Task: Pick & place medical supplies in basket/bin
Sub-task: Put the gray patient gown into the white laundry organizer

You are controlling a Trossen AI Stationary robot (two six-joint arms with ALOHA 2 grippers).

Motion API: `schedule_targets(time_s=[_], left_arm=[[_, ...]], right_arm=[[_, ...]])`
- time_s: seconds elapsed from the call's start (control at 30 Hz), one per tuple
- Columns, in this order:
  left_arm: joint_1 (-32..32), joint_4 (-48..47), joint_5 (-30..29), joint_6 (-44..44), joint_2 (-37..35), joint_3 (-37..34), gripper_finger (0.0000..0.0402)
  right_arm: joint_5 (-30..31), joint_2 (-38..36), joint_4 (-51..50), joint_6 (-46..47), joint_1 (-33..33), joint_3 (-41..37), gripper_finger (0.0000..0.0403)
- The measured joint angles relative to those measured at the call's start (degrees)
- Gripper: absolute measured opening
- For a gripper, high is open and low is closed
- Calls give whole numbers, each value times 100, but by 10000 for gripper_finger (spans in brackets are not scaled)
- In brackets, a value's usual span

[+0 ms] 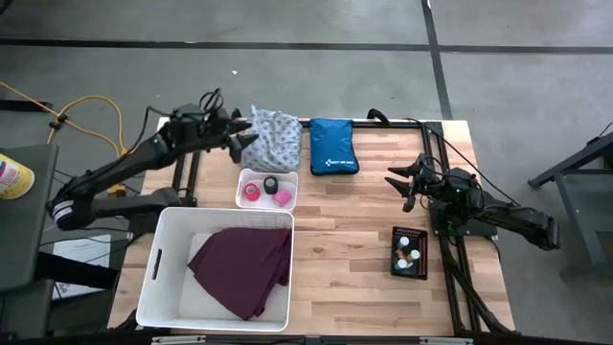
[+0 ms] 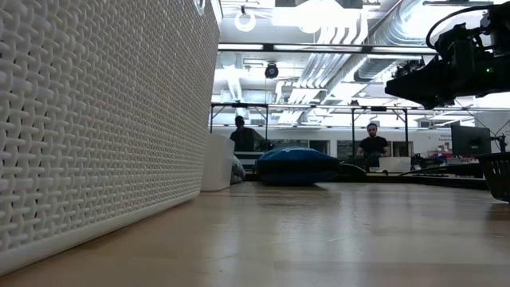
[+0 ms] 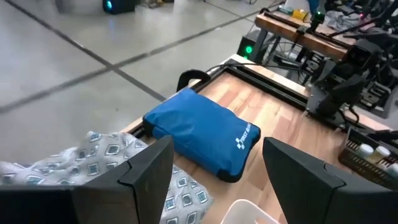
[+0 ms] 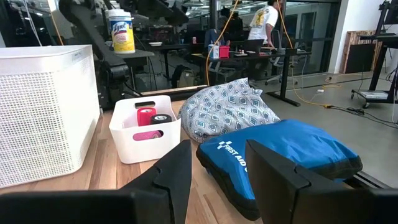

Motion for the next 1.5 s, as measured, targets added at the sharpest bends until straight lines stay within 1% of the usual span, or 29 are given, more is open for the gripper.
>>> schedule_targets(time_s=[0.17,0.3,0.43,0.67,0.9,1.17,1.33,1.5], left_arm=[[184,-32,138,-300,560,402,240],[317,-93,146,-303,919,801,240],[345,-392,142,-303,1185,1228,240],[340,-1084,107,35,1727,1977,240],[362,-1374,115,78,2364,2323,240],[423,-2315,101,589,3042,2837,240],[317,-2445,21,1370,3296,2992,240],[112,-2436,-411,1931,3501,3001,240]], right_arm=[[0,0,0,0,0,0,138],[0,0,0,0,0,1,138],[0,0,0,0,0,0,138],[0,0,0,0,0,1,138],[0,0,0,0,0,1,138],[0,0,0,0,0,0,138],[0,0,0,0,0,0,138],[0,0,0,0,-1,1,138]])
